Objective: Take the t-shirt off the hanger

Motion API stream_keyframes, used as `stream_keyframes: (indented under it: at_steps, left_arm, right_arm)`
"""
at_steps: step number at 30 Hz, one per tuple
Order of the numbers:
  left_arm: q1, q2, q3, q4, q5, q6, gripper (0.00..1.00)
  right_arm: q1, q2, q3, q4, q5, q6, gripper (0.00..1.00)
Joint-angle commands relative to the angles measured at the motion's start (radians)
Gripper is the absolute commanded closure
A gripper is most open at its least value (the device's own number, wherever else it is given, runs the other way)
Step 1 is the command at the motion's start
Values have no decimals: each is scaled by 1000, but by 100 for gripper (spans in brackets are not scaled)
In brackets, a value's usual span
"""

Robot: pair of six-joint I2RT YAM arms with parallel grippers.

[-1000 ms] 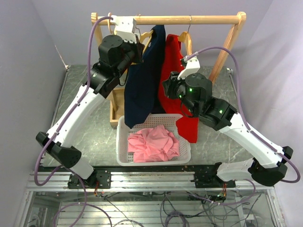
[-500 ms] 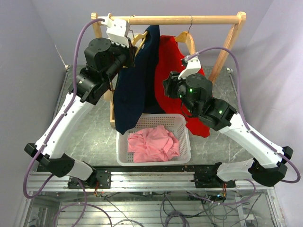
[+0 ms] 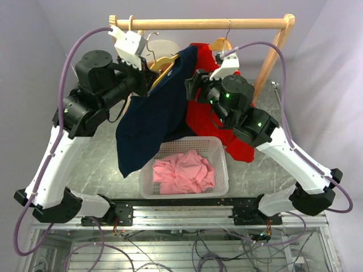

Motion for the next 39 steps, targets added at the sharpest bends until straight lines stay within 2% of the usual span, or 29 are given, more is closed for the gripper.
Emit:
stream_keyframes:
  at_steps: [1,3,5,16,31,39]
  left_arm:
    - [-9,-51,78,-54,71,-11,93]
    - [-8,-61,78,-69,64,-10,93]
    - [-9,-66,72,-78,57,-5,93]
    - [-8,-69,43,-103,57,2,93]
    - [-9,-93,-3,-93,87,0,93]
    - [-9,-113,-32,-60,77,-11,93]
  right_arm:
    - [-3,57,88,45,-23,-13,41]
    - [-4,79,112,52,-39,-6,39]
    - [-4,84,115,64,-55,6,31]
    - [-2,42,53,135,-99,70,28]
    - [-1,108,51,141,-79,79,29]
    - [-1,118,40,113,-45,83,37]
